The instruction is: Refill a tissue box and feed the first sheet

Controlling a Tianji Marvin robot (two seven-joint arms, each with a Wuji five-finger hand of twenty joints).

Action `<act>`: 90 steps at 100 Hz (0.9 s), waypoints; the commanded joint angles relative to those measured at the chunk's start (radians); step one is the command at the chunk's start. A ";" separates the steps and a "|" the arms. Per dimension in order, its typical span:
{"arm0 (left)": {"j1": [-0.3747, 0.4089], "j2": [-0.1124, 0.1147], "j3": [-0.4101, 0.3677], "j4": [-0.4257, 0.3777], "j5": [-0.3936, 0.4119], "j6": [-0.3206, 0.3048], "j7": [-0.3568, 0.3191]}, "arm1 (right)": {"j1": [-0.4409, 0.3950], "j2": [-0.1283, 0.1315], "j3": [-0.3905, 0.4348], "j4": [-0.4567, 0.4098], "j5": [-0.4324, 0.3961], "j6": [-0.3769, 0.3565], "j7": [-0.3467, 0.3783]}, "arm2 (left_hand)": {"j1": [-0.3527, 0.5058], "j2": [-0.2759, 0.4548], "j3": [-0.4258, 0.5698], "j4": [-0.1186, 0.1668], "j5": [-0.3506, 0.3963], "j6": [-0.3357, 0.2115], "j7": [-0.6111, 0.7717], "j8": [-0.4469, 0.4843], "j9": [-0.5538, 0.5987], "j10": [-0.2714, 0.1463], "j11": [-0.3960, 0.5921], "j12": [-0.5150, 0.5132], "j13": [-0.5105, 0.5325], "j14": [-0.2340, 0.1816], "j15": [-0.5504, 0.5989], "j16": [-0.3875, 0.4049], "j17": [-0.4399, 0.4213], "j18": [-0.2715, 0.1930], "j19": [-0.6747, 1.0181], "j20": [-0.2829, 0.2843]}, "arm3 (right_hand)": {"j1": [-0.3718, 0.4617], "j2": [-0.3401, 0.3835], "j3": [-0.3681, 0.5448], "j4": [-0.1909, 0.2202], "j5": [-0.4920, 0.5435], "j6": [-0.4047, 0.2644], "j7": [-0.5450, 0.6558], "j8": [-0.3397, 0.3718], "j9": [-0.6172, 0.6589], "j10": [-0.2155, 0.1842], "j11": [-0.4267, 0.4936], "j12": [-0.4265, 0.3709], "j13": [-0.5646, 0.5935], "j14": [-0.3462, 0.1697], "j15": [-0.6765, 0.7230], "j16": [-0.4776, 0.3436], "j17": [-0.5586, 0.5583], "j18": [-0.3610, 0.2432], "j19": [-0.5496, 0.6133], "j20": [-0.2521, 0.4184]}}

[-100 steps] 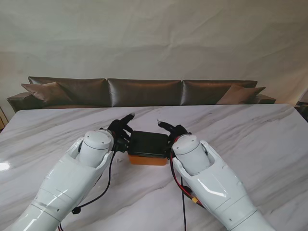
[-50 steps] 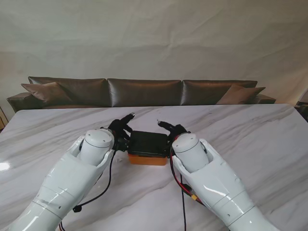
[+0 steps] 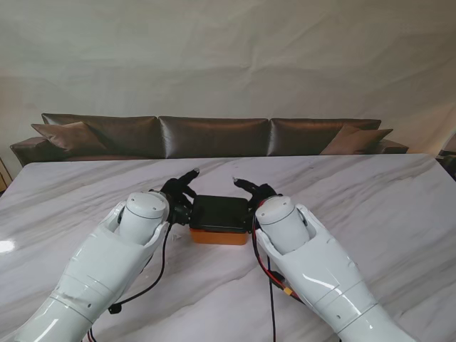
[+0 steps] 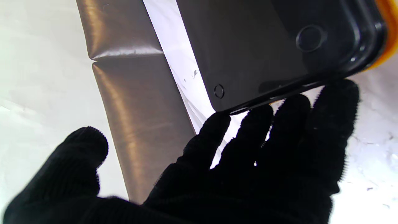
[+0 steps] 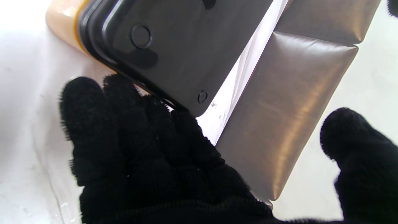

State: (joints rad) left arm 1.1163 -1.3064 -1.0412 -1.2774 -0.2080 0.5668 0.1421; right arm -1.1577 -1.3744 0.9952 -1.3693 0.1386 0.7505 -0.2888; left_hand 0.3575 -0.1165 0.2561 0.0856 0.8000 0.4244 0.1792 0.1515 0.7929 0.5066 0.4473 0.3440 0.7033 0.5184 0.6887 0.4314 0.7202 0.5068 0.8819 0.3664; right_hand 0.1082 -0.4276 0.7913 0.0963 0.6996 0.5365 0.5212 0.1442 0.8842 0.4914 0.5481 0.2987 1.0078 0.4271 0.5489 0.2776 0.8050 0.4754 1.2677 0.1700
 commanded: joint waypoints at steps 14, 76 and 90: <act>0.010 -0.019 0.007 -0.013 -0.005 0.001 -0.020 | 0.009 -0.014 0.003 0.013 0.010 -0.006 0.018 | -0.016 0.021 0.012 0.020 0.039 -0.063 0.052 0.021 0.001 -0.113 0.023 0.005 -0.022 0.011 -0.004 -0.001 -0.007 -0.090 0.365 0.009 | 0.005 0.017 -0.020 0.025 0.034 -0.106 0.070 0.022 0.027 -0.053 0.014 -0.002 0.010 -0.028 0.012 0.001 0.016 -0.092 0.029 -0.008; 0.036 -0.014 -0.005 -0.026 0.026 0.007 -0.008 | 0.009 -0.011 0.003 0.017 0.009 0.001 0.028 | -0.017 0.021 0.012 0.021 0.041 -0.069 0.055 0.023 0.005 -0.116 0.023 0.005 -0.016 0.012 -0.001 0.000 0.004 -0.093 0.362 0.015 | 0.004 0.019 -0.021 0.025 0.033 -0.109 0.069 0.022 0.028 -0.055 0.013 -0.002 0.009 -0.029 0.012 0.002 0.014 -0.094 0.027 -0.006; 0.044 -0.013 -0.010 -0.023 0.031 0.010 -0.006 | 0.007 -0.009 0.006 0.020 0.003 0.004 0.033 | -0.017 0.022 0.012 0.021 0.040 -0.069 0.055 0.023 0.005 -0.117 0.023 0.005 -0.016 0.012 -0.001 0.000 0.005 -0.091 0.361 0.015 | 0.003 0.020 -0.021 0.025 0.034 -0.109 0.070 0.022 0.029 -0.056 0.013 -0.002 0.009 -0.030 0.012 0.002 0.014 -0.094 0.027 -0.005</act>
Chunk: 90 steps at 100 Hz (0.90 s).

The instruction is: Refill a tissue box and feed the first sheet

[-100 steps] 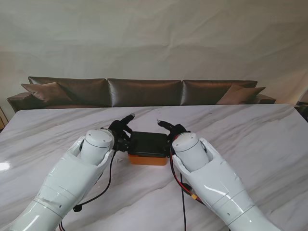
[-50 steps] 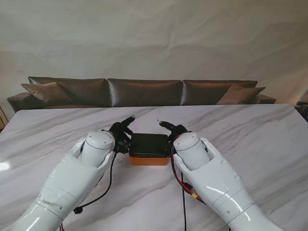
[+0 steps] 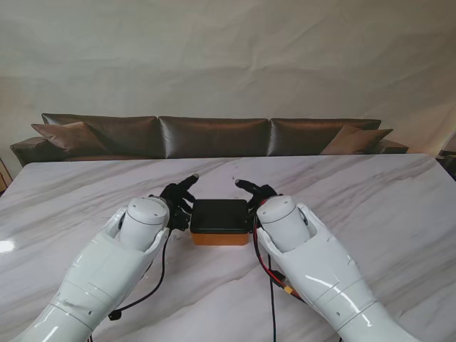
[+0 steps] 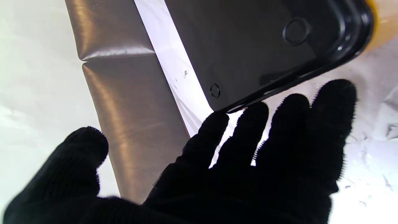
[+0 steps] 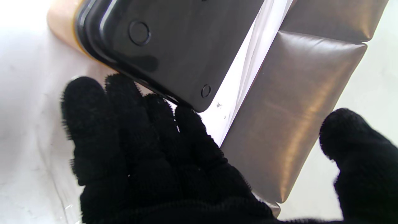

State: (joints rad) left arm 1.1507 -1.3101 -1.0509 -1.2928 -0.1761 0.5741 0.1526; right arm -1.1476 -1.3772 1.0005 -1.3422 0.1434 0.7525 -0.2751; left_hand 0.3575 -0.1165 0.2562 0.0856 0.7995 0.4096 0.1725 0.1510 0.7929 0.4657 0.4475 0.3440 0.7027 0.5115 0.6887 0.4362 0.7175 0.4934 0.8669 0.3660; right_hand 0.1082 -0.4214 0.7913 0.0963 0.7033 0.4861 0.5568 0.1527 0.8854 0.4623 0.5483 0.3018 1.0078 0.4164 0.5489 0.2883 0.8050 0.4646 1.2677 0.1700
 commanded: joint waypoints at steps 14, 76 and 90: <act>0.023 -0.006 -0.006 -0.022 0.006 0.018 -0.019 | -0.005 -0.005 0.004 -0.008 -0.005 0.010 0.022 | -0.017 0.022 0.013 0.021 0.040 -0.054 0.062 0.024 0.006 -0.075 0.023 0.005 -0.016 0.019 -0.001 -0.004 0.008 -0.079 0.375 0.015 | 0.002 0.013 -0.021 0.025 0.030 -0.060 0.035 0.014 0.029 -0.026 0.013 -0.005 0.009 -0.019 0.012 -0.009 0.013 -0.082 0.027 -0.004; 0.038 0.010 -0.030 -0.034 0.073 0.065 -0.033 | -0.025 0.010 0.029 -0.025 -0.046 0.054 0.045 | -0.018 0.021 0.012 0.021 0.042 -0.063 0.067 0.026 0.010 -0.076 0.024 0.005 -0.011 0.020 0.001 -0.004 0.015 -0.078 0.375 0.012 | 0.001 0.014 -0.021 0.025 0.033 -0.065 0.037 0.015 0.030 -0.026 0.015 -0.005 0.012 -0.017 0.016 -0.007 0.012 -0.083 0.035 0.002; 0.036 0.024 -0.032 -0.041 0.120 0.088 -0.058 | -0.026 0.030 0.025 -0.030 -0.092 0.073 0.084 | -0.008 0.004 0.000 0.017 0.021 -0.117 0.078 0.034 -0.010 -0.106 0.019 0.004 -0.024 -0.009 -0.011 -0.009 -0.007 -0.112 0.366 0.010 | 0.004 -0.029 -0.013 0.022 0.058 -0.129 0.056 0.024 0.059 -0.052 0.012 -0.008 0.028 -0.025 0.027 -0.004 0.021 -0.097 0.050 0.010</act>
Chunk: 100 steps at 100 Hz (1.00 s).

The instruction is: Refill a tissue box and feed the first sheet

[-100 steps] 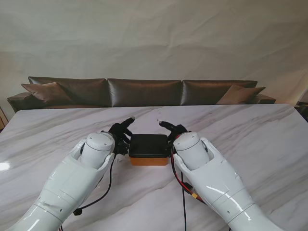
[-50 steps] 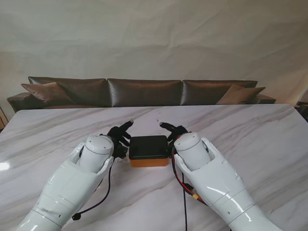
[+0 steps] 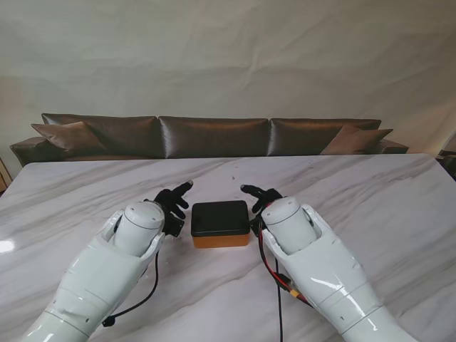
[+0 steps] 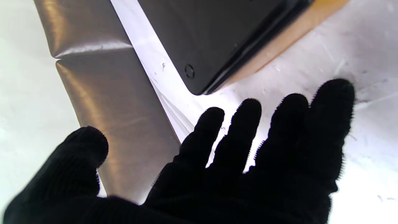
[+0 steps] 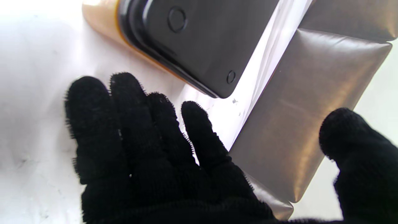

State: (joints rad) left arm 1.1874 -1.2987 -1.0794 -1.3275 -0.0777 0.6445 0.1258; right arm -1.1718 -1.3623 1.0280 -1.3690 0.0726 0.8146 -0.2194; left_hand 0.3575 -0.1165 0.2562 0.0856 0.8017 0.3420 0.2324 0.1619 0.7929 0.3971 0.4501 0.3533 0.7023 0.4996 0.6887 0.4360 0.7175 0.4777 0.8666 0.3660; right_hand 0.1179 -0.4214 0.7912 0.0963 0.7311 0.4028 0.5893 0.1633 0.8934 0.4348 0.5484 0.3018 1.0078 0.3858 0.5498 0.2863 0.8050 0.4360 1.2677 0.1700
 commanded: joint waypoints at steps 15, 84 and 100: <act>-0.029 0.050 0.019 0.006 0.090 0.045 -0.134 | 0.010 0.045 -0.035 0.005 -0.122 0.029 0.085 | 0.032 -0.016 -0.076 0.027 -0.064 -0.115 0.060 0.052 -0.065 -0.120 0.027 0.004 -0.061 -0.064 -0.044 -0.022 -0.120 -0.162 0.340 0.041 | -0.021 -0.115 0.023 -0.051 0.109 -0.175 0.101 0.109 0.190 -0.165 0.040 -0.004 0.119 -0.054 0.078 -0.004 0.066 -0.131 0.120 0.047; -0.114 0.117 0.213 0.032 0.411 0.016 -0.237 | 0.036 0.126 -0.144 0.026 -0.368 -0.003 0.195 | 0.140 -0.241 -0.047 -0.142 -0.067 -0.456 0.966 0.762 0.025 -0.386 0.582 0.487 0.050 -0.225 0.505 0.599 0.077 -0.692 0.992 0.224 | -0.087 -0.194 0.035 -0.134 0.544 -0.706 0.776 0.832 0.554 -0.546 0.799 0.734 0.300 -0.301 1.131 0.644 0.351 -0.379 0.713 0.457; -0.122 0.120 0.224 0.035 0.411 0.023 -0.253 | 0.057 0.129 -0.164 0.047 -0.378 -0.032 0.208 | 0.139 -0.228 -0.055 -0.146 -0.008 -0.479 1.024 0.813 0.088 -0.401 0.617 0.518 0.107 -0.234 0.538 0.619 0.122 -0.691 1.035 0.219 | -0.054 -0.204 0.037 -0.130 0.574 -0.713 0.779 0.844 0.554 -0.541 0.812 0.728 0.300 -0.296 1.128 0.648 0.343 -0.372 0.710 0.456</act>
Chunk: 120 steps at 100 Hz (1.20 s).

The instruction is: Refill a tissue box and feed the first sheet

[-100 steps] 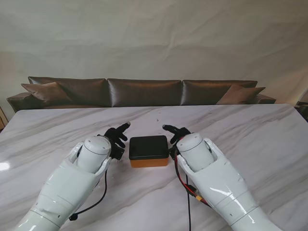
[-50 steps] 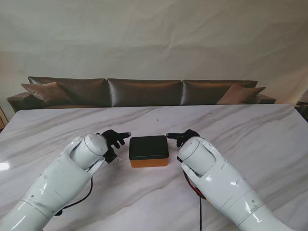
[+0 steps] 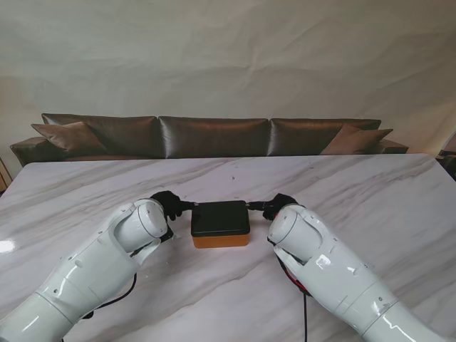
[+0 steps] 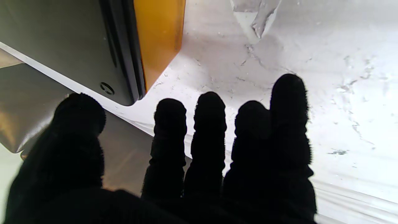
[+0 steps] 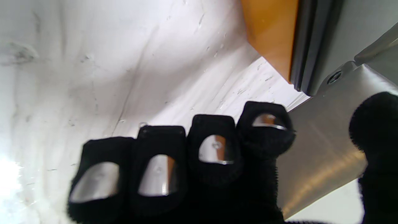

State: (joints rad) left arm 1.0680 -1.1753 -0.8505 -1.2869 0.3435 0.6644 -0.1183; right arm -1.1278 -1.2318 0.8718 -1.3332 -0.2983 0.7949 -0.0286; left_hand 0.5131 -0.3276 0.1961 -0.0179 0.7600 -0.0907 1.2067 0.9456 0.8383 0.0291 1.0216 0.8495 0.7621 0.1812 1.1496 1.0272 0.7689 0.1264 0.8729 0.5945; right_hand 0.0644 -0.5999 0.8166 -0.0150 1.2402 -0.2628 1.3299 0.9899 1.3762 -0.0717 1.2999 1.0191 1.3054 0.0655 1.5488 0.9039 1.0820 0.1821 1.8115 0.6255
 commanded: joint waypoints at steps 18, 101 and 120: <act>-0.012 -0.013 0.000 0.023 -0.022 -0.007 0.008 | 0.044 -0.008 -0.035 0.054 -0.004 -0.049 0.017 | -0.005 -0.003 0.010 -0.035 0.085 -0.061 0.083 0.058 0.091 -0.041 0.067 0.041 0.087 0.083 0.099 0.036 0.101 -0.328 1.057 -0.011 | 0.075 -0.041 0.003 -0.007 0.091 -0.053 0.053 0.048 0.070 -0.017 0.075 -0.002 0.002 0.046 0.102 0.023 0.027 -0.099 0.151 0.012; -0.043 -0.038 0.029 0.115 -0.081 -0.053 0.023 | 0.143 -0.064 -0.116 0.198 0.083 -0.120 -0.005 | -0.003 0.011 0.058 -0.016 0.131 -0.078 0.112 0.120 0.135 -0.054 0.086 0.074 0.113 0.086 0.119 0.036 0.123 -0.307 1.085 -0.025 | 0.230 0.019 -0.004 0.138 0.101 -0.025 0.135 0.063 0.071 0.011 0.121 -0.014 0.000 0.079 0.094 0.018 -0.006 -0.071 0.137 0.046; -0.044 -0.038 0.031 0.122 -0.087 -0.058 0.019 | 0.175 -0.076 -0.153 0.294 0.097 -0.181 0.006 | -0.002 0.014 0.066 -0.014 0.131 -0.078 0.110 0.124 0.135 -0.053 0.084 0.075 0.110 0.087 0.116 0.036 0.121 -0.303 1.084 -0.026 | 0.255 0.002 0.029 0.221 0.106 0.002 0.162 0.040 0.071 0.022 0.133 -0.020 0.000 0.090 0.086 0.015 -0.024 -0.066 0.128 0.057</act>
State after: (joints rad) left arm 1.0254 -1.2078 -0.8216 -1.1696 0.2621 0.6124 -0.0826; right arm -0.9627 -1.3044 0.7346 -1.0692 -0.2028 0.6232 -0.0487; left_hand 0.5148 -0.3276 0.2401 -0.0182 0.8656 -0.1265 1.2805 1.0453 0.9339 0.0026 1.0713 0.9081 0.8340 0.1648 1.1978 1.0478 0.8400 0.1230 0.8777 0.5804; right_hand 0.2742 -0.5833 0.7953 0.1289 1.2768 -0.2721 1.4299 1.0415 1.3763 -0.0671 1.3633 1.0102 1.2925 0.0748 1.5497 0.9131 1.0518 0.1881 1.8130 0.6608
